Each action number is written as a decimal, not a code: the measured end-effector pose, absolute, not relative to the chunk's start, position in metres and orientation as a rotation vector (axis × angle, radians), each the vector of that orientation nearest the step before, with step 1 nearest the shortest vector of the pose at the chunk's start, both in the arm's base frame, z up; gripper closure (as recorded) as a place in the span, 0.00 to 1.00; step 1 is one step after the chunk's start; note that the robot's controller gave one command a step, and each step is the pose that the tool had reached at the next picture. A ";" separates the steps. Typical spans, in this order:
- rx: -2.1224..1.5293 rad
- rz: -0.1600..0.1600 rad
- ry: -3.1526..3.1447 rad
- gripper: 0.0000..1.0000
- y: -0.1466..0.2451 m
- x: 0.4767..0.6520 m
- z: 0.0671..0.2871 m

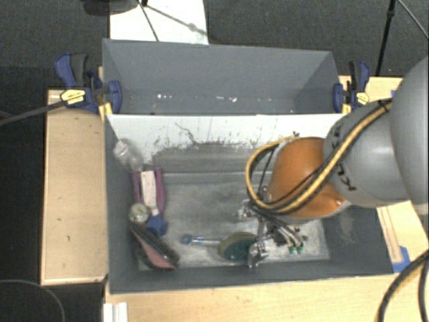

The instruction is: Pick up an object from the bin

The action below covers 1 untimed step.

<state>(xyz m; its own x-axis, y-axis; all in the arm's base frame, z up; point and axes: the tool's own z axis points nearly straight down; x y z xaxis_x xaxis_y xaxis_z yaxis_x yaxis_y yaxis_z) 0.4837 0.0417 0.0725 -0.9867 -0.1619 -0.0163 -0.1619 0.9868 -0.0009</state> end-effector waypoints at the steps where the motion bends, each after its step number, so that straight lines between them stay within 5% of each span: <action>1: -0.252 0.001 3.113 1.00 0.040 0.484 0.074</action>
Offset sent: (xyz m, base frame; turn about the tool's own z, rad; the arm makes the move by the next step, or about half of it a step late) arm 0.0000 0.0000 0.0000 0.0000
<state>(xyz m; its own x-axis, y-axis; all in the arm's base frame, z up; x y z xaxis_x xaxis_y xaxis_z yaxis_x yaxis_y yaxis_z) 0.4840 0.0403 0.0743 -0.9868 -0.1607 -0.0186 -0.1607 0.9870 -0.0006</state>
